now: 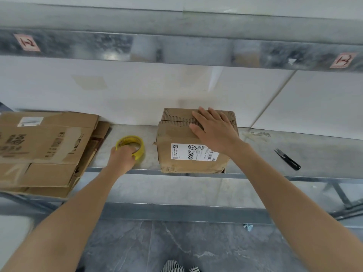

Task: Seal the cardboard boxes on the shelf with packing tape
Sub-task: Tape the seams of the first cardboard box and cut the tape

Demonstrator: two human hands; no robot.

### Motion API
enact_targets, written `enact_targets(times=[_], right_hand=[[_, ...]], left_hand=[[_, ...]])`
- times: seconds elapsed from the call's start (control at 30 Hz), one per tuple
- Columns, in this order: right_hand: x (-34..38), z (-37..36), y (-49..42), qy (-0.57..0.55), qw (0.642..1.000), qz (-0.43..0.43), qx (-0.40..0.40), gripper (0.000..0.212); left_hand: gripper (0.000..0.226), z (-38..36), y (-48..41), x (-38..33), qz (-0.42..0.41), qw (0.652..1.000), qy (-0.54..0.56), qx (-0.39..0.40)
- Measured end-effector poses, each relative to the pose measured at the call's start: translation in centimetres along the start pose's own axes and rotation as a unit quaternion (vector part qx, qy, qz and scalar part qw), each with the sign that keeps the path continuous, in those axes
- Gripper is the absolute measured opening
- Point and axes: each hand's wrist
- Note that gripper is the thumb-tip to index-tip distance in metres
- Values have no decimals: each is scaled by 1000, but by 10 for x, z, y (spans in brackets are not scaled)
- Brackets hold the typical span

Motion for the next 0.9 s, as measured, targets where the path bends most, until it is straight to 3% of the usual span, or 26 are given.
enact_targets(times=[0.13, 0.23, 0.47, 0.63, 0.73, 0.9], right_hand=[[1, 1, 1, -5, 1000, 2, 3, 58], [1, 1, 0, -11, 1000, 1, 5, 59], [0, 1, -1, -25, 1000, 1, -5, 59], [2, 6, 1, -133, 991, -4, -33, 53], [1, 13, 1, -272, 960, -36, -55, 50], [-3, 27, -1, -533, 838, -94, -74, 29]], left_hand=[[26, 14, -5, -7, -40, 997, 5, -59], [23, 41, -9, -15, -45, 992, 85, -84], [21, 125, 11, -52, -136, 950, 160, -231], [18, 154, 26, -96, -209, 930, 149, -262], [17, 151, 30, -118, -245, 927, 140, -247], [17, 141, 30, -139, -274, 925, 142, -223]])
Point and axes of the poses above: each hand's wrist, its own y-axis away from the middle knuckle, its own z-axis out of the back of the hand, x = y × z, and after that the axes turned 2 degrees about -y, right-handed
